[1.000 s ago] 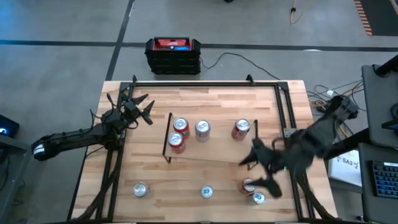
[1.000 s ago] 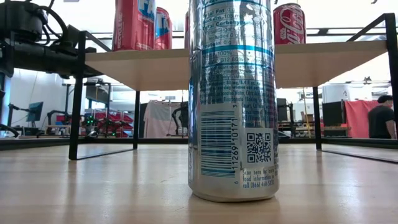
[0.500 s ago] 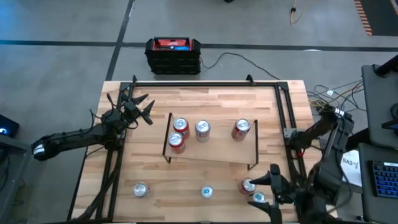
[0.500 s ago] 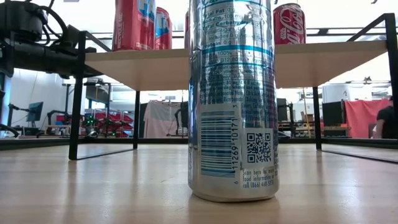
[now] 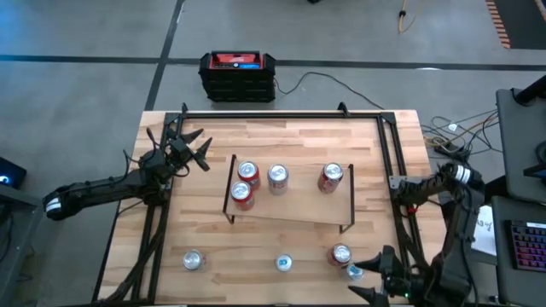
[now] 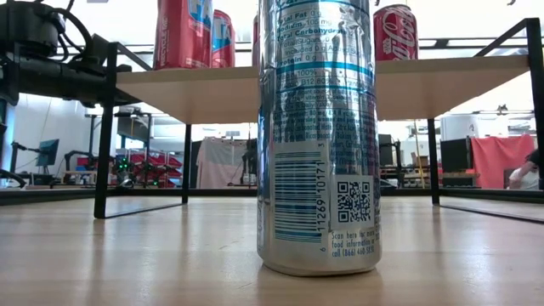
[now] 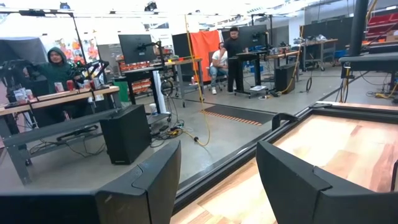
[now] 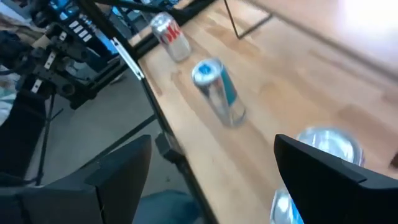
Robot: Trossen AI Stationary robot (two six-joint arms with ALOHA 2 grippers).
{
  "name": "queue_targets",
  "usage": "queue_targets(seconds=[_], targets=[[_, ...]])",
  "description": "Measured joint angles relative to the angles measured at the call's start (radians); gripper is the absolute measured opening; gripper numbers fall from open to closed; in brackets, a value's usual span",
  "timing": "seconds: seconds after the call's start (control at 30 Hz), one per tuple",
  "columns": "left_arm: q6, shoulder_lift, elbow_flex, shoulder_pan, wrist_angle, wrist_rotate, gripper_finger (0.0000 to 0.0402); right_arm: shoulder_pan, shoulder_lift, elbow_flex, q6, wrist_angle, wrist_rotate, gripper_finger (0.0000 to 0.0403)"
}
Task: Place canned beverage on shelf
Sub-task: Put the right blue soda can on the shelf
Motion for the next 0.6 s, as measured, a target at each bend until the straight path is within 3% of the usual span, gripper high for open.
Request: queue_targets(seconds=[0.23, 0.6], targets=[[0.0, 0.0, 0.0, 0.0, 0.0, 0.0, 0.0195, 0.035, 0.062, 0.0, 0.177, -0.044, -0.054, 0.0325], [0.0, 0.0, 0.0, 0.0, 0.0, 0.0, 0.0195, 0.034, 0.113, 0.0, 0.375, -0.124, -0.247, 0.0325]])
